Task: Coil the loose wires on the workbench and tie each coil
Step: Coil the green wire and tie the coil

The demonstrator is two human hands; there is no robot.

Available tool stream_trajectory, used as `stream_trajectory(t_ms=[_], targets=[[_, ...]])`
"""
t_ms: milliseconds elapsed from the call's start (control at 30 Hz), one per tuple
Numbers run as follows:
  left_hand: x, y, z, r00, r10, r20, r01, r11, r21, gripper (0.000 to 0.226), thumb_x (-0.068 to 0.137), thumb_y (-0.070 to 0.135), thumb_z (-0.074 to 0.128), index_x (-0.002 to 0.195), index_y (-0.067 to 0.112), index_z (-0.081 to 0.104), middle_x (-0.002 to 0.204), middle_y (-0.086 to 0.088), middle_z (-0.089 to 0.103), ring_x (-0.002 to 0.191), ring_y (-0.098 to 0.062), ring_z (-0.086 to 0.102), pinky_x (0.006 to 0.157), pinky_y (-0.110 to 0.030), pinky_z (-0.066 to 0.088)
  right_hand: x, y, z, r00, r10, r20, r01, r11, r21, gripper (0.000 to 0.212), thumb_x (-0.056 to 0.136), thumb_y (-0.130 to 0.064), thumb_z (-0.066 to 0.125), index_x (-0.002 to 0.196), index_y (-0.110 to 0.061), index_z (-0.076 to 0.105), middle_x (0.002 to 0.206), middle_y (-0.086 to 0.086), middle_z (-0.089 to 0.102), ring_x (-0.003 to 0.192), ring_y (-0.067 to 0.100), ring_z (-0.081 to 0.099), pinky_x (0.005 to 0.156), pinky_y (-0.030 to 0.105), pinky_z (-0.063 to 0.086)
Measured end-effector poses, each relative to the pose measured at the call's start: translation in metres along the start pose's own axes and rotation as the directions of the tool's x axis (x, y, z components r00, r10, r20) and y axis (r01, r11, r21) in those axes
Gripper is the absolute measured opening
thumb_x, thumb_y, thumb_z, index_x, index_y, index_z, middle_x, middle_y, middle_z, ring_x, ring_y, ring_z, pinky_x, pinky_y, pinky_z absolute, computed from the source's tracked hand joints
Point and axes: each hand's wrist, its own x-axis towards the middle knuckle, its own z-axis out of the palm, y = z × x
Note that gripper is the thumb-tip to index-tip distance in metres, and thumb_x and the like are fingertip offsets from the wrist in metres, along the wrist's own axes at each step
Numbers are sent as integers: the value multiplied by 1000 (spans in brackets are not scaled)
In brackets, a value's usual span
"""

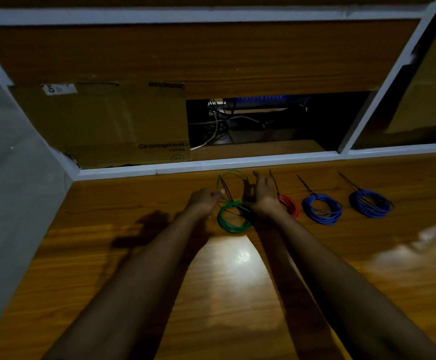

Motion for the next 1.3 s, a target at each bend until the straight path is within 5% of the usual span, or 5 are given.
stream_trajectory(t_ms=[267, 667, 867, 1133, 1300], targets=[[-12, 5, 10, 975, -218, -41, 215, 974, -66, 48, 101, 53, 39, 113, 11, 59, 96, -8, 66, 78, -19, 64, 64, -31, 53, -8, -5, 24, 999, -41, 18, 43, 988, -150, 106, 80, -12, 77, 156, -32, 6, 152, 11, 33, 124, 33, 55, 85, 39, 58], [-62, -32, 56, 944, 254, -209, -141, 888, 438, 20, 103, 22, 44, 119, 12, 50, 113, -10, 53, 89, -26, 60, 68, -36, 50, -82, 21, 79, 868, -215, -447, 243, 970, 7, 79, 87, -5, 66, 151, -22, 21, 135, 9, 36, 105, 24, 58, 77, 37, 58], [-71, -29, 46, 954, 176, -243, -164, 984, 68, 23, 105, 25, 43, 124, 14, 49, 109, -6, 59, 83, -12, 57, 56, -22, 36, -79, 20, 63, 952, -121, -281, 227, 895, 383, 69, 93, -34, 63, 148, -40, 23, 132, -2, 55, 120, 13, 57, 94, 42, 55], [-76, -22, 35, 971, 178, -158, -215, 941, -263, 22, 102, 24, 50, 123, 15, 55, 101, -1, 63, 83, -10, 61, 60, -21, 42, -79, -3, 48, 909, -215, -357, 363, 829, 426, 6, 99, -32, 57, 102, -30, 61, 106, 1, 55, 92, -3, 55, 72, 24, 50], [-82, -18, 28, 990, 53, -128, -119, 795, -595, 15, 99, 22, 56, 94, 11, 65, 68, 6, 57, 56, -4, 55, 51, -20, 41, -79, -3, 32, 896, -129, -426, 368, 752, 547, 15, 102, -23, 54, 91, -23, 64, 84, -5, 65, 73, 4, 63, 59, 20, 52]])
